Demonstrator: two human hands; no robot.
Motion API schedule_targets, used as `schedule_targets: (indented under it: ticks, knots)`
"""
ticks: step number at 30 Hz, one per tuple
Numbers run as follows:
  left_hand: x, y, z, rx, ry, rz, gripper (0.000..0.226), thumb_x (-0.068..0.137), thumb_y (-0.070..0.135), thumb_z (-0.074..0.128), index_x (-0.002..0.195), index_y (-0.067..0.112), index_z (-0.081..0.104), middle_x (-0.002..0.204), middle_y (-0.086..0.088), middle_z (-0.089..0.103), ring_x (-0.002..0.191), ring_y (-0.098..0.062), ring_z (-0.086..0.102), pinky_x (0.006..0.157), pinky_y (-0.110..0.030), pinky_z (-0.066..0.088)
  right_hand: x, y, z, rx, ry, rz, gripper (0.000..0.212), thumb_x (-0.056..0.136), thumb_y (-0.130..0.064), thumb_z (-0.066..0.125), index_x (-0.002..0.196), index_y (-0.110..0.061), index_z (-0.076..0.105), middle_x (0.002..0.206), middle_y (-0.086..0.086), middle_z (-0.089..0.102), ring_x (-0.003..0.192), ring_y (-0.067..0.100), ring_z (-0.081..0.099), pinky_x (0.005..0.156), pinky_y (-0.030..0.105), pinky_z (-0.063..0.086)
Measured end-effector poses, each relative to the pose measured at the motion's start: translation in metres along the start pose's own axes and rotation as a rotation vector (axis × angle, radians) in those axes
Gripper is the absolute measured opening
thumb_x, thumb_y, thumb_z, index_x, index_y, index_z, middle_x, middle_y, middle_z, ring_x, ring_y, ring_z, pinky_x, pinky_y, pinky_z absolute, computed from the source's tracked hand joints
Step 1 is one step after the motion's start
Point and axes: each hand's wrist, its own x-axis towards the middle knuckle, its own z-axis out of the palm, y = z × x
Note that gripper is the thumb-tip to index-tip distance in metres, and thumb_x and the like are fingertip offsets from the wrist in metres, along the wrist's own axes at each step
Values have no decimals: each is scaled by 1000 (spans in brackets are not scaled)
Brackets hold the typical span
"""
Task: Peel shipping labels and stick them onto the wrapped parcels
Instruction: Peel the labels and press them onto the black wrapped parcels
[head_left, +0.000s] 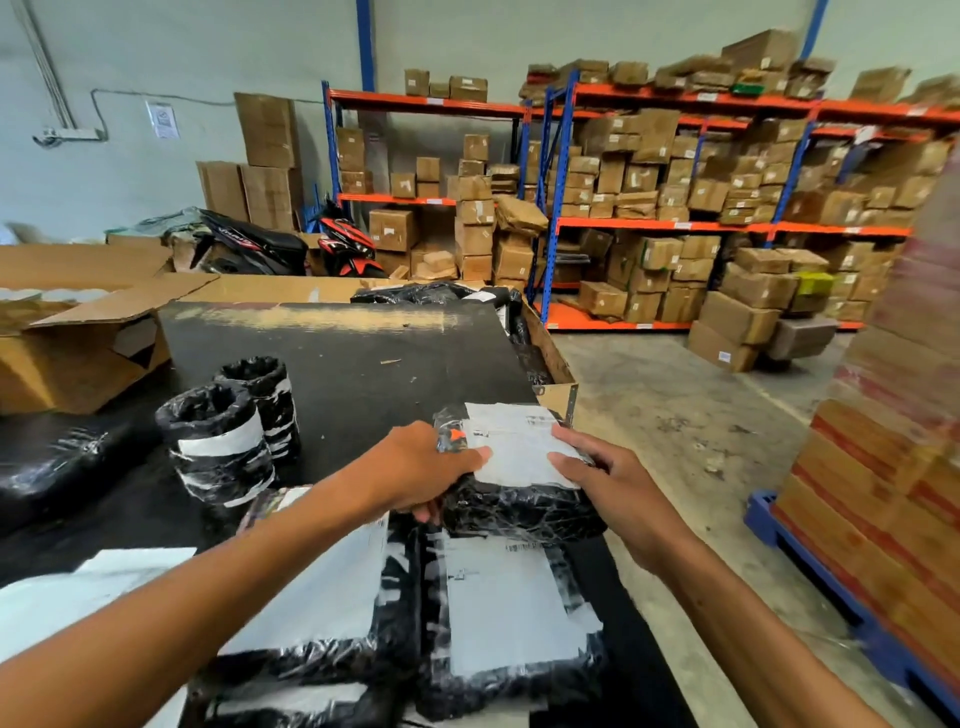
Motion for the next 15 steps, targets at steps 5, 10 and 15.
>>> schedule_targets:
  ticks: [5, 10, 15]
  knots:
    - [-41, -16, 12, 195, -9, 85, 55, 88, 55, 53, 53, 13, 48, 52, -8, 60, 63, -21, 67, 74, -32, 56, -57, -1, 12, -93, 7, 21, 41, 92, -33, 59, 133, -35, 54, 148, -13, 41, 135, 5, 34, 107, 27, 26]
    - [-67, -20, 28, 455, 61, 290, 50, 93, 38, 52, 54, 13, 34, 60, -11, 46, 70, -32, 53, 64, -35, 41, -88, 5, 24, -209, -17, 23, 41, 94, -24, 57, 135, -27, 53, 147, -7, 43, 128, 1, 35, 103, 21, 27]
    - [-83, -41, 25, 335, 39, 320, 46, 91, 32, 55, 54, 7, 42, 53, -9, 46, 59, -31, 48, 57, -33, 38, -99, 2, 25, -315, -40, 50, 43, 95, -23, 56, 137, -22, 51, 146, -5, 43, 136, 12, 37, 105, 23, 28]
